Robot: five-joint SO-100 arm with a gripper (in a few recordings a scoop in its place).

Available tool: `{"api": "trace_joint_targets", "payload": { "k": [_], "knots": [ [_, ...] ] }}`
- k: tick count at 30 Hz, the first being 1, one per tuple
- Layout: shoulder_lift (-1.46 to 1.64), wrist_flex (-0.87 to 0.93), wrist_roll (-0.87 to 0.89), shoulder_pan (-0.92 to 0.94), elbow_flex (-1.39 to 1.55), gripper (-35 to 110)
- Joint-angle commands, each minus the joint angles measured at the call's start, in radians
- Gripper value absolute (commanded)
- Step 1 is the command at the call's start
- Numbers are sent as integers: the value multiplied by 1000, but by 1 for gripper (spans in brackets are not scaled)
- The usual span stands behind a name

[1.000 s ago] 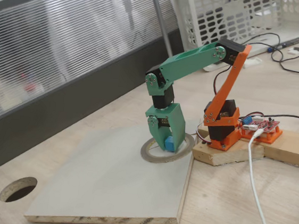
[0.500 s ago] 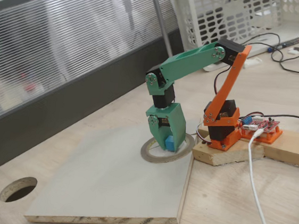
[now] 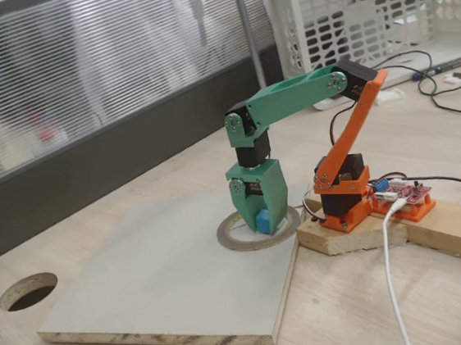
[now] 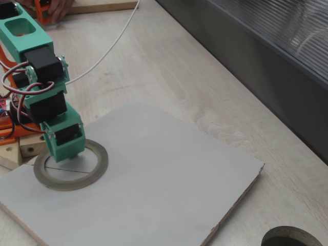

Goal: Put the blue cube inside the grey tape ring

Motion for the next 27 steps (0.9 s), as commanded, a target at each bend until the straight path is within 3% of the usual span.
{"api": "trace_joint_targets", "payload": {
  "k": [1,12,21,27],
  "knots": [
    [28,8,20,26,-3,2],
    [31,8,21,29,-17,5],
    [18,23,23,29,-15,42],
    [28,129,23,28,-18,53]
  ]
}}
